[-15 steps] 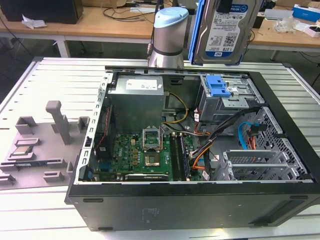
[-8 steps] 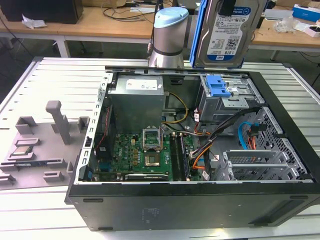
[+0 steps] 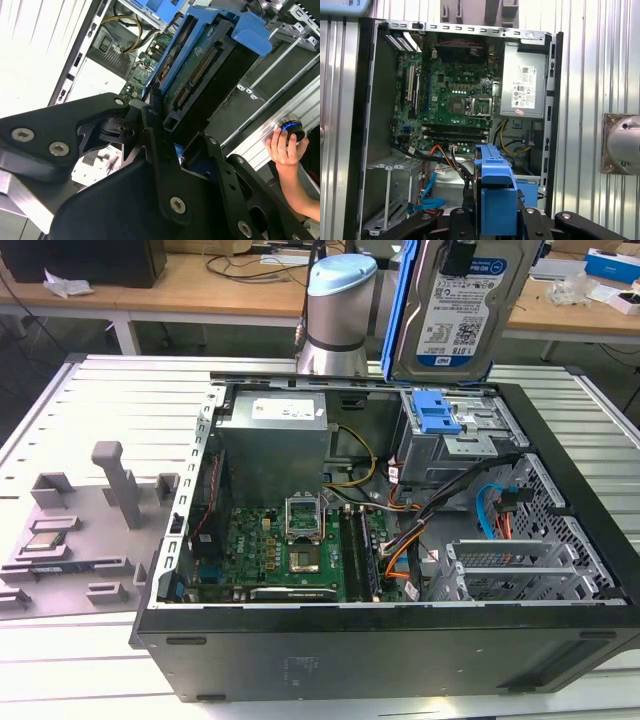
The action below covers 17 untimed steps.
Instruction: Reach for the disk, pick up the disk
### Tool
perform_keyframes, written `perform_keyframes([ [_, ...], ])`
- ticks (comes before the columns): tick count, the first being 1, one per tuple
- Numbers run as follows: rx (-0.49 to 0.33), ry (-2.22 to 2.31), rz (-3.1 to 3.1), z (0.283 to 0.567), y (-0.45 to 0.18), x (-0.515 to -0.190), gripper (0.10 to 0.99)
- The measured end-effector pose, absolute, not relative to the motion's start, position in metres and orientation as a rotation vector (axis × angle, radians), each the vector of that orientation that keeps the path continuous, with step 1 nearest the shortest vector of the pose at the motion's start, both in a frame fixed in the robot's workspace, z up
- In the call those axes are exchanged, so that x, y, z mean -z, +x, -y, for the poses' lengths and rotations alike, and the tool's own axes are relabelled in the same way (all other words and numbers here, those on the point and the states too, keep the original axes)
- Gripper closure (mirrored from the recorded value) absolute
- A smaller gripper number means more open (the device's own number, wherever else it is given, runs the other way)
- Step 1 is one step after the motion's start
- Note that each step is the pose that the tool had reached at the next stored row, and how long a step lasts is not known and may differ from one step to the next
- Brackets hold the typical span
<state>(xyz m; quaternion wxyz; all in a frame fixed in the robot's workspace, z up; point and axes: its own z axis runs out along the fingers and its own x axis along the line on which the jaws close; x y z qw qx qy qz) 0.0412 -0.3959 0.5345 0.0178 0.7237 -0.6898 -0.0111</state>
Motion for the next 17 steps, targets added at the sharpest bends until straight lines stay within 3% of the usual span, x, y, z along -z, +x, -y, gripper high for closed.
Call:
perform_keyframes([
  [17,0.034,2.248,2.143,0.421,0.041,-0.535,0.718],
])
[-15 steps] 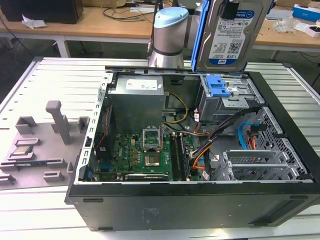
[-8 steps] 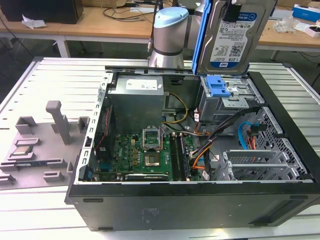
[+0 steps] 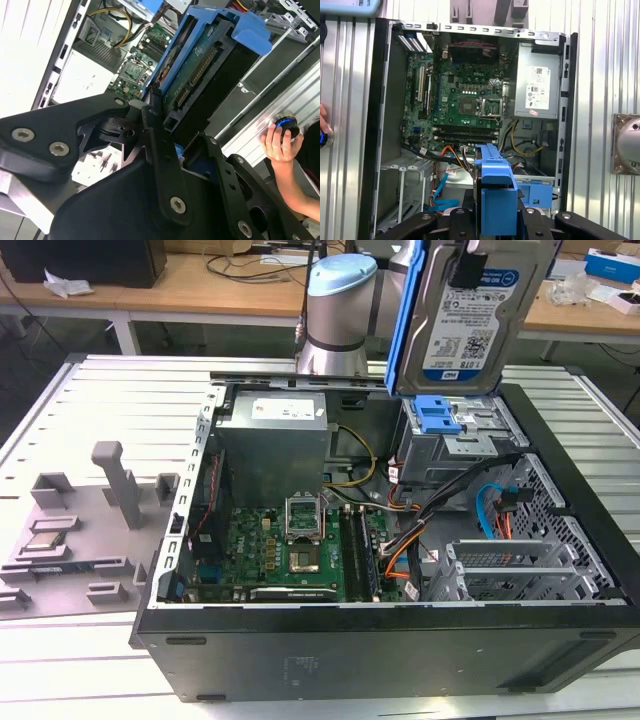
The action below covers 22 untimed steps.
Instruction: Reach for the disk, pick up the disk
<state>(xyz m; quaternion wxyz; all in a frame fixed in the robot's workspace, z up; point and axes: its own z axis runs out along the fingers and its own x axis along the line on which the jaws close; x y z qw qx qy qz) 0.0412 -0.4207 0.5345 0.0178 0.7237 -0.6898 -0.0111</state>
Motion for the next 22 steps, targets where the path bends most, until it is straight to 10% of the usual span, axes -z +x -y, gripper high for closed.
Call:
perform_keyframes([
  [22,0.034,2.248,2.143,0.471,0.041,-0.530,0.718],
])
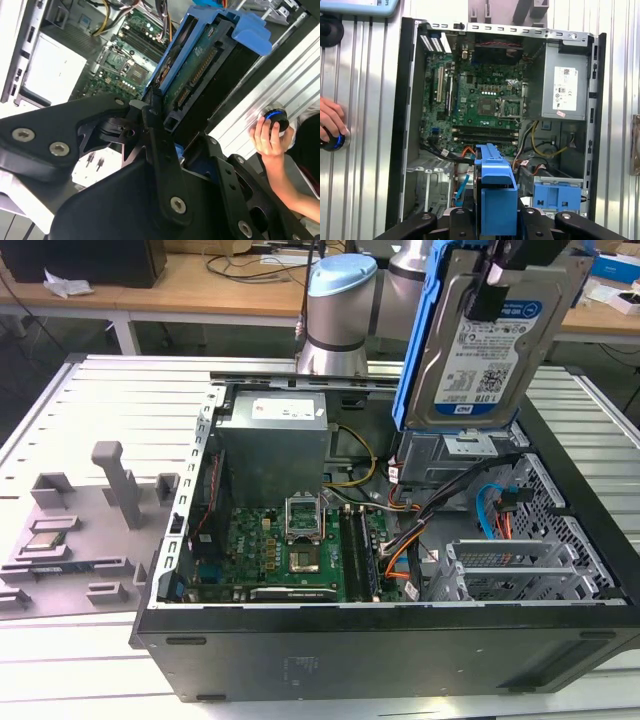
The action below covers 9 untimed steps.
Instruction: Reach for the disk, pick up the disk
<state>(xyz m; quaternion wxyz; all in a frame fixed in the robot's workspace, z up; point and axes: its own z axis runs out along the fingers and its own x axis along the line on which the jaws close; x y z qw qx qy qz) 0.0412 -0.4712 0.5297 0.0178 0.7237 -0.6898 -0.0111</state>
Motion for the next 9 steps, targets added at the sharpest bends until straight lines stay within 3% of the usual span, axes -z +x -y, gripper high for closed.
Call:
perform_keyframes([
  [9,0.034,2.248,2.143,0.513,0.041,-0.527,0.718],
])
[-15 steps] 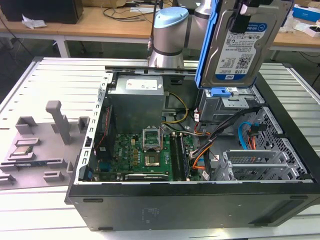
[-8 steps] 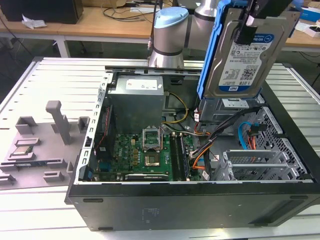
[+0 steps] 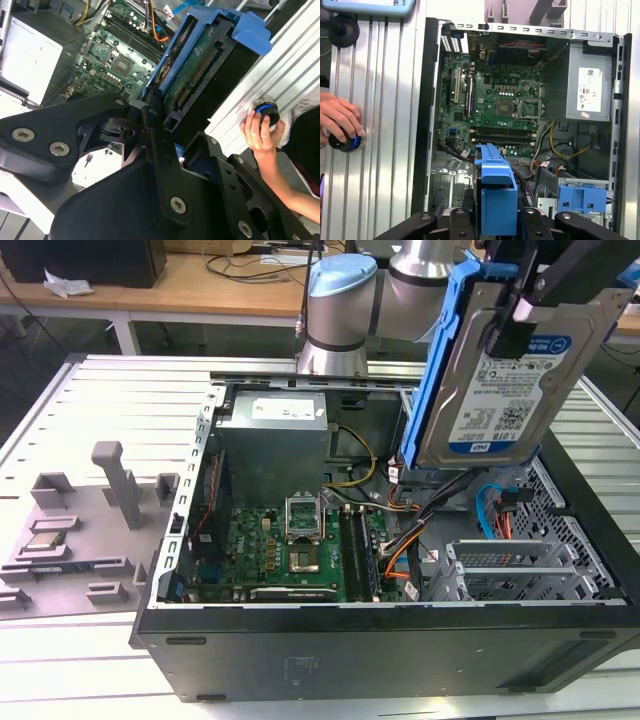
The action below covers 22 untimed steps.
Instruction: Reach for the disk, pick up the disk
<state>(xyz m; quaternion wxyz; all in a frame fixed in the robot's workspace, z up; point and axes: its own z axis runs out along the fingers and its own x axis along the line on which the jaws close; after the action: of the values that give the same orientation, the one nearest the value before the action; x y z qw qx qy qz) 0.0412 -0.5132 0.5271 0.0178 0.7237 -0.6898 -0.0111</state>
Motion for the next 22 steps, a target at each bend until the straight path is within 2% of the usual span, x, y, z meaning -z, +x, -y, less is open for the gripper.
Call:
perform_keyframes([
  [16,0.034,2.248,2.143,0.562,0.041,-0.524,0.718],
  [22,0.036,2.183,2.210,0.566,0.042,-0.518,0.718],
])
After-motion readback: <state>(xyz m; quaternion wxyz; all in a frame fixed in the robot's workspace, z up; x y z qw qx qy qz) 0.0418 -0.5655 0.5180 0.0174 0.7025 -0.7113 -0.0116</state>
